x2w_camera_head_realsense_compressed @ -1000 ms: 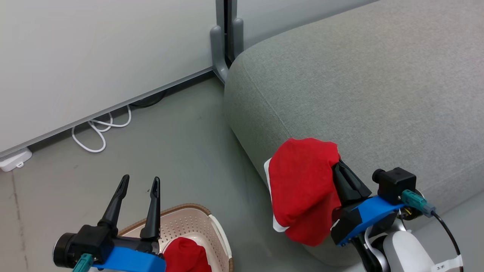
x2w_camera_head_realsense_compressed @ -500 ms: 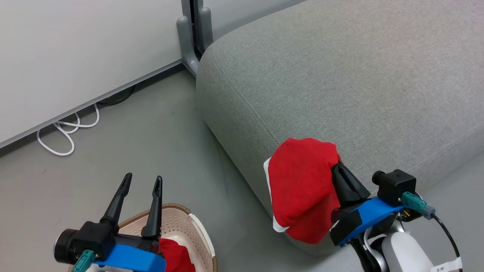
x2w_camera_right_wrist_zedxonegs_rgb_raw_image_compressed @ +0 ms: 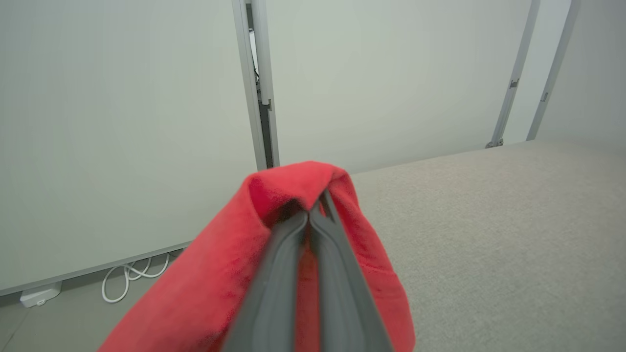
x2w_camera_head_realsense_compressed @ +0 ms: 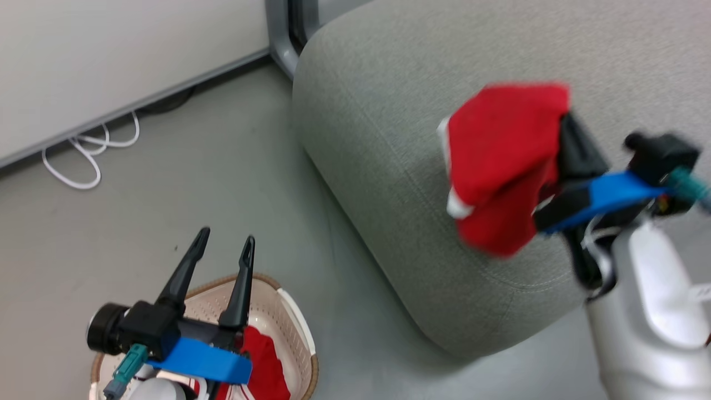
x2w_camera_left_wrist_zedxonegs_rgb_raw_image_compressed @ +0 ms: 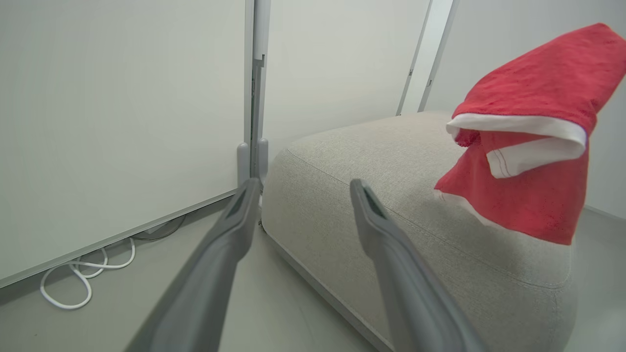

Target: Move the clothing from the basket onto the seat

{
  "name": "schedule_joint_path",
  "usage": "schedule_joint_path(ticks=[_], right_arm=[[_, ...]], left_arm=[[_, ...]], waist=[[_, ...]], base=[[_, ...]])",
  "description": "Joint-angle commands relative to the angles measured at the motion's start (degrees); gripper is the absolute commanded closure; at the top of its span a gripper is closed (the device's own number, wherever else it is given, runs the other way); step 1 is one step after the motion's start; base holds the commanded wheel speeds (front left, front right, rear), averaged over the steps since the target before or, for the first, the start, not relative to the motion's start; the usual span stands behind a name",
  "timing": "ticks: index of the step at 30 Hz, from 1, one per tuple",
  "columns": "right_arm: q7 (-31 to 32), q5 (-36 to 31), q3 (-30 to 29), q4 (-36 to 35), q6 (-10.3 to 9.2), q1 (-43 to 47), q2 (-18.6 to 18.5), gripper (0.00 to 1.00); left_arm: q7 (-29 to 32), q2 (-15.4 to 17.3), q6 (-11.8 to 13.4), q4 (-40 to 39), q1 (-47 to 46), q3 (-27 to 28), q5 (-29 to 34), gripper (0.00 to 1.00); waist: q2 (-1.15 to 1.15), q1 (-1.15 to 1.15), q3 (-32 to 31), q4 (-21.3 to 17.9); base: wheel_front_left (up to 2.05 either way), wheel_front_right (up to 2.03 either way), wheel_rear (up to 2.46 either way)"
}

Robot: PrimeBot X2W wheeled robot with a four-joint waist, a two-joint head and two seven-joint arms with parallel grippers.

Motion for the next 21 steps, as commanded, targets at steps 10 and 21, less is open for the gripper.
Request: schedule_joint_path(ticks=[10,21], right_arm=[[-2.3,-0.3,-10.1,9.9,0.03,-21.1,-7.4,1.00],[-6.7,-7.6,-23.4,21.4,0.03,-30.7,-16.9,1.00]], left_arm=[[-0.2,3.8,-0.1,-3.3,-8.9,-3.1,0.6,0.00],[-0.2,5.5,-0.1,-4.8,-14.8,-6.5,0.9,0.00]], waist=[[0.00,0.00,15.7,6.8],[0.00,0.00,23.8,12.4]], base=[[0.00,0.00,0.00],[0.00,0.00,0.00]])
